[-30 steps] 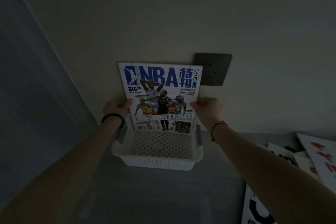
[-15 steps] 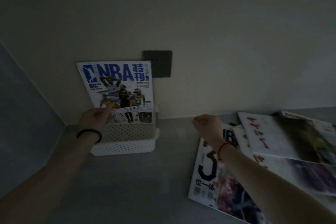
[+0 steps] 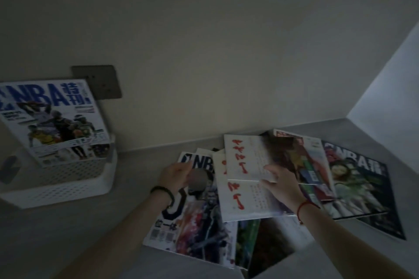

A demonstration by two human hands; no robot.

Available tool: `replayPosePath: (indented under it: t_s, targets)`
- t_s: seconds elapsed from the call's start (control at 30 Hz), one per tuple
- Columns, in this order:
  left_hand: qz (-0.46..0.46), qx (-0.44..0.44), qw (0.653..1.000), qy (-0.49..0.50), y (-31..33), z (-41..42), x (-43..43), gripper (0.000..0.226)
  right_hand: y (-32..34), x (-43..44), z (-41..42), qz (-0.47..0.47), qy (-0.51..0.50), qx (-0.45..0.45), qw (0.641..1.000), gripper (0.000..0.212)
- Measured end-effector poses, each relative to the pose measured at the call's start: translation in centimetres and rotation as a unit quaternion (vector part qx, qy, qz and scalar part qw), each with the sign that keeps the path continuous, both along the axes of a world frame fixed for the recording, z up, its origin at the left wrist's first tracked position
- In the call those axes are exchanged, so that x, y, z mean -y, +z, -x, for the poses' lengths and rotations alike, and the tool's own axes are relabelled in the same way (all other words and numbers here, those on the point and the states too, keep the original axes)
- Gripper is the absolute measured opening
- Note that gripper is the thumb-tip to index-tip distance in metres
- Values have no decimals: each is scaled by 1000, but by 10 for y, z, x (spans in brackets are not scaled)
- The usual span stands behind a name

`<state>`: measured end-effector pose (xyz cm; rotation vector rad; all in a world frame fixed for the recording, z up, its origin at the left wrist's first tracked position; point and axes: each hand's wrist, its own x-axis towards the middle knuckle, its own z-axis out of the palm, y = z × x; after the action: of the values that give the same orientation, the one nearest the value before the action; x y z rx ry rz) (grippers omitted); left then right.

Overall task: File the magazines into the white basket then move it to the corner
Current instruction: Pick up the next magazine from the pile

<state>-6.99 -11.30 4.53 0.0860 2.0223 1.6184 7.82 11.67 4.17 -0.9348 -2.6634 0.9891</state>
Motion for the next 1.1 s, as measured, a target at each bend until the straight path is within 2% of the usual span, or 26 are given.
replayPosePath:
  t_s: [0.1, 0.17, 0.23, 0.33, 0.43, 0.53, 0.6, 0.67, 0.7, 0.8, 0.9, 0.97, 1.1]
  targets:
    - [2, 84, 996, 4, -6, -28, -56, 33, -10, -37, -18, -34, 36, 46, 998, 52]
    - [-21, 156, 987, 10, -12, -43, -87, 26, -16, -57, -22, -48, 72, 76, 993, 59]
    - [-27, 189, 982, 9, -22, -54, -107, 26, -22, -73, -22, -68, 114, 101, 986, 63]
    - [-49, 238, 969, 38, -38, -68, -132, 33, -29, -92, -21, -102, 179, 140, 968, 64]
    - [-102, 303, 946, 52, -40, -83, -154, 34, -38, -106, -17, -148, 216, 148, 954, 55]
    - [-128, 302, 943, 56, -39, -96, -178, 42, -41, -108, -12, -281, 274, 159, 906, 48]
    - [-134, 289, 946, 63, -36, -105, -194, 40, -37, -109, -9, -367, 307, 120, 870, 42]
    - [-142, 289, 944, 68, -32, -111, -206, 37, -26, -106, -9, -393, 309, 59, 864, 36]
    - [-154, 291, 942, 71, -31, -112, -211, 33, -26, -103, -10, -387, 321, 44, 864, 34]
    - [-176, 279, 936, 121, -30, -107, -214, 22, -31, -82, -14, -288, 347, 53, 891, 18]
    - [-124, 236, 947, 179, -33, -101, -201, 17, -31, -56, -16, -263, 317, 16, 911, 15]
    - [-127, 197, 955, 181, -30, -98, -184, 6, -27, -45, -14, -180, 297, 9, 938, 21]
    - [-169, 143, 965, 143, -13, -81, -139, 17, -6, -42, -3, -25, 245, -54, 968, 40]
